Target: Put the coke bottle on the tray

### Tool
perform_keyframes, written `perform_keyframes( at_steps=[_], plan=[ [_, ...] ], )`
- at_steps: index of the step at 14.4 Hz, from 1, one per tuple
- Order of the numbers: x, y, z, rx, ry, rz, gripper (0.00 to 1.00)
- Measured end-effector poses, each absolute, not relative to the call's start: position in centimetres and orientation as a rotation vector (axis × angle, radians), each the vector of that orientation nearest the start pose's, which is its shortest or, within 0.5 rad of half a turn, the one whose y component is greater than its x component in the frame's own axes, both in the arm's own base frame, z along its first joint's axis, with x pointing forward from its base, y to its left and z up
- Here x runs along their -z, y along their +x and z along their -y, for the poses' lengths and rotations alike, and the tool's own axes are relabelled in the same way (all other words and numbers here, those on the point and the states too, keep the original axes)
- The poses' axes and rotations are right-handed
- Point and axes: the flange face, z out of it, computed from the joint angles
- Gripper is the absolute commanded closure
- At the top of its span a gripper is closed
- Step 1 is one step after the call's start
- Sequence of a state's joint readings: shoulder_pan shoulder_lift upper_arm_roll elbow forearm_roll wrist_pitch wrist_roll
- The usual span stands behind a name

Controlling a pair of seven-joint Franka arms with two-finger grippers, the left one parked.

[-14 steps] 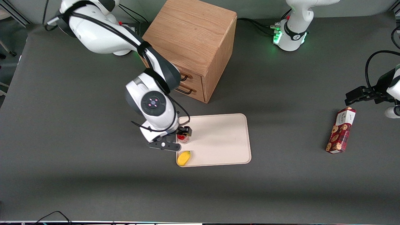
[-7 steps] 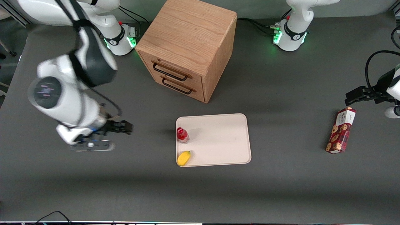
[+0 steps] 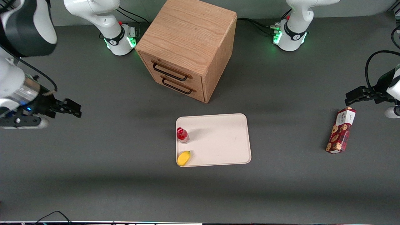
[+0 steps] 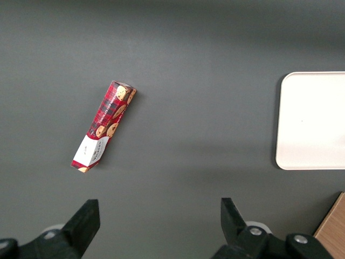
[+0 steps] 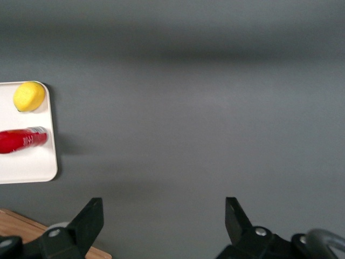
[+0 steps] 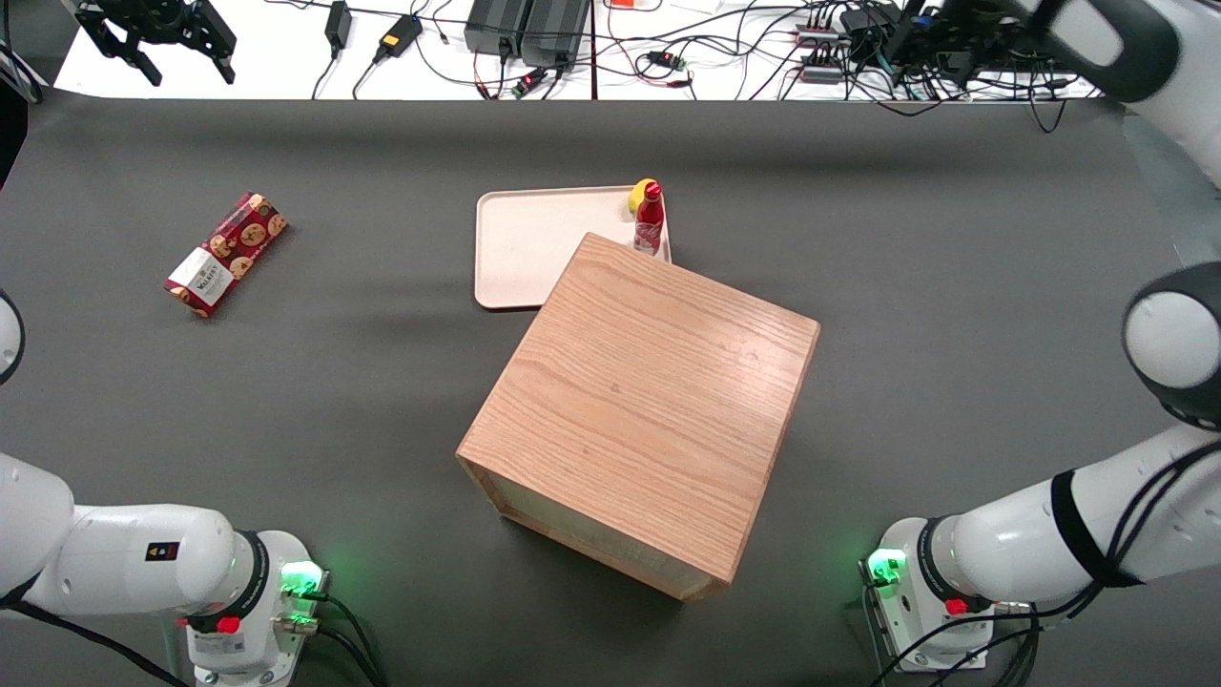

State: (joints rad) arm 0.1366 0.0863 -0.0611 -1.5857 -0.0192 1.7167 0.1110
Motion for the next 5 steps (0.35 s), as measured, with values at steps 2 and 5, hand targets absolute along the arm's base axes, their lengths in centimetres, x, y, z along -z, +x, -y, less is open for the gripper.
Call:
perform_keyframes(
  at_steps=[2, 5],
  plan=[
    [-58.42, 58.08, -3.42, 0.071, -3.145, -0.078, 0.00],
    [-57.98, 57.97, -2.86, 0.059, -3.112, -0.106, 0.00]
  ],
)
